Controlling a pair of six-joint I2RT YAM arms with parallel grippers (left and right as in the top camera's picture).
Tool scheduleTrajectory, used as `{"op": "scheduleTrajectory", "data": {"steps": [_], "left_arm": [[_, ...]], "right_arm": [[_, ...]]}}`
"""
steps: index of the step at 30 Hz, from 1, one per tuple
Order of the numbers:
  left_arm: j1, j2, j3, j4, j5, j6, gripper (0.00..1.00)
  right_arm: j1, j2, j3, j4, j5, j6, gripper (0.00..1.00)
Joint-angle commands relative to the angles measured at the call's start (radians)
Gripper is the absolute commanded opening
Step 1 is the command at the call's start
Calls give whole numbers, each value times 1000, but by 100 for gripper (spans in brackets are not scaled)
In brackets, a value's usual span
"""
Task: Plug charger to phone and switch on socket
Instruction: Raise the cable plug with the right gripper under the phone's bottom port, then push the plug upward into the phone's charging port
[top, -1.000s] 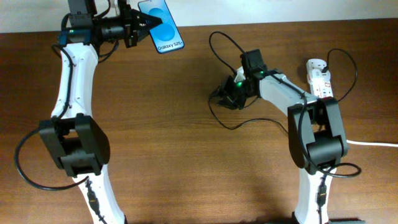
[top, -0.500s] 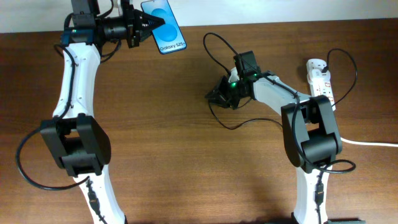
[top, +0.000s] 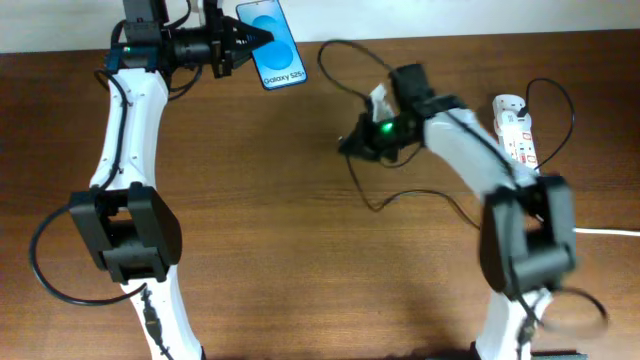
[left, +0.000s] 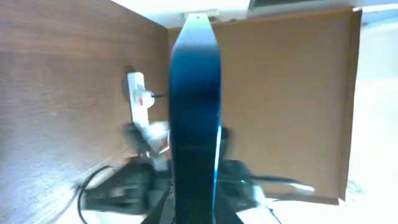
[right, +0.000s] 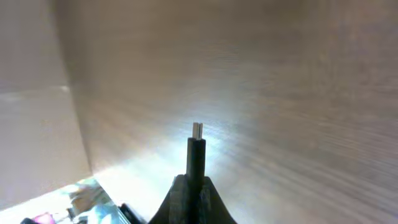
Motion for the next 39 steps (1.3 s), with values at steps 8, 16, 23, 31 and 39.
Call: {"op": "scheduleTrajectory", "data": {"steps": [8,16,23,31,39], "left_arm": [[-78,-11,10,184,258,-2,0],[-88,-11,10,184,140,-117,0],[-96,-11,10,192,175,-159,0],[-136,-11,10,288,214,-160,0],[-129,-11,10,289,232,-163,0]], "right_arm": [[-117,-496,-51,-291,-262,-469,4],[71,-496,-271,360,-170,193,4],[154,-488,-272,466,-27,335,4],[153,-467,-272,513,-28,332,4],[151,-466,-272,524,-30,320,4]]}}
